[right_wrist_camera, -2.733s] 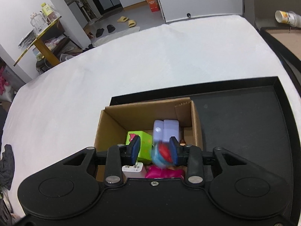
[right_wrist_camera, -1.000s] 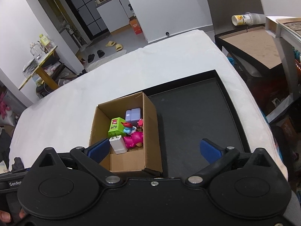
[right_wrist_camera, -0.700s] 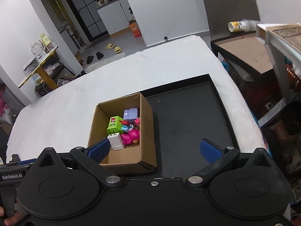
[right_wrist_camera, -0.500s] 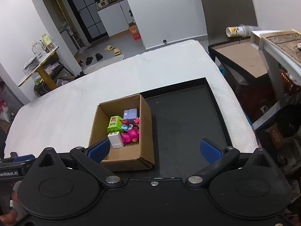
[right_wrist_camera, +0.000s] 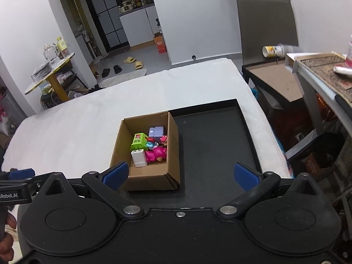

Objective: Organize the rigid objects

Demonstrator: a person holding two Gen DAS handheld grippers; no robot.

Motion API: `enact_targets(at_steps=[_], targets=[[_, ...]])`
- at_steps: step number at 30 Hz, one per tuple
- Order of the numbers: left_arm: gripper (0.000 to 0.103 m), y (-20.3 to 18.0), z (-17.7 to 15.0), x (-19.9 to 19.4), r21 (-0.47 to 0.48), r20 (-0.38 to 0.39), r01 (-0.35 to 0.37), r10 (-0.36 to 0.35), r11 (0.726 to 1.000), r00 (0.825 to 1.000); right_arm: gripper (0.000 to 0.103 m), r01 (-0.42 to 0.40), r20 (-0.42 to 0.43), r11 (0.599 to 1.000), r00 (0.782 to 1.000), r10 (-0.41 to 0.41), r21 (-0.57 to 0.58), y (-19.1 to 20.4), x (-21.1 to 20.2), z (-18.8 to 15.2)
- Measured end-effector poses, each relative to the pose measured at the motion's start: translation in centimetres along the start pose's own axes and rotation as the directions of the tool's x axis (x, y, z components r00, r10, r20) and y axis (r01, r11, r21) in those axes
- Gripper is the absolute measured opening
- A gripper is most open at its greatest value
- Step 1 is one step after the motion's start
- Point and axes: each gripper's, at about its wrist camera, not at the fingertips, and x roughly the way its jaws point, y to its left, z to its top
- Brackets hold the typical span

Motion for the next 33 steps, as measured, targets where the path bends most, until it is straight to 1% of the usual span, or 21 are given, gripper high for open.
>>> enact_targets(at_steps=[11,17,22,26,30,33], targets=[[0.102,0.1,-1.1,-2.7,0.016,0.009,-0.005,0.005,1.000,1.000,0.103,0.011,-0.021,0.999,1.000,-0.012,-0.051,1.1,-2.0,-1.4],[0.102,0.2,-1.4,-3.7,0.022,0.017,-0.017,0.017,1.000,1.000,0.103,-0.007,-0.024,0.997,1.000,0.005,-0.075,1.9,-3.0,-1.9],[0.102,0.4,-1.6,-4.3,0.022,0.018,-0.008,0.008,1.000,1.000,0.103,-0.015,-0.030,0.997,0.999,0.013,-0.077,2.2,-3.4,-2.1],[0.102,0.8,-1.8,-4.7,-0.014,0.017,0.016,-0.016,1.000,1.000,0.103,-0.011,-0.026,0.997,1.000,0.009,-0.072,2.2,-3.7,-2.1],[0.102,1.2,-1.9,-4.8,-0.021,0.011,-0.005,0.005,1.000,1.000,0.103,-0.010,-0.027,0.997,1.000,0.008,-0.070,2.2,-3.9,-2.0],[0.102,1.4,-1.8,-5.2,-0.025,0.014,-0.002,0.003,1.000,1.000,0.103,-0.009,-0.022,0.997,1.000,0.007,-0.075,2.3,-4.1,-2.0]])
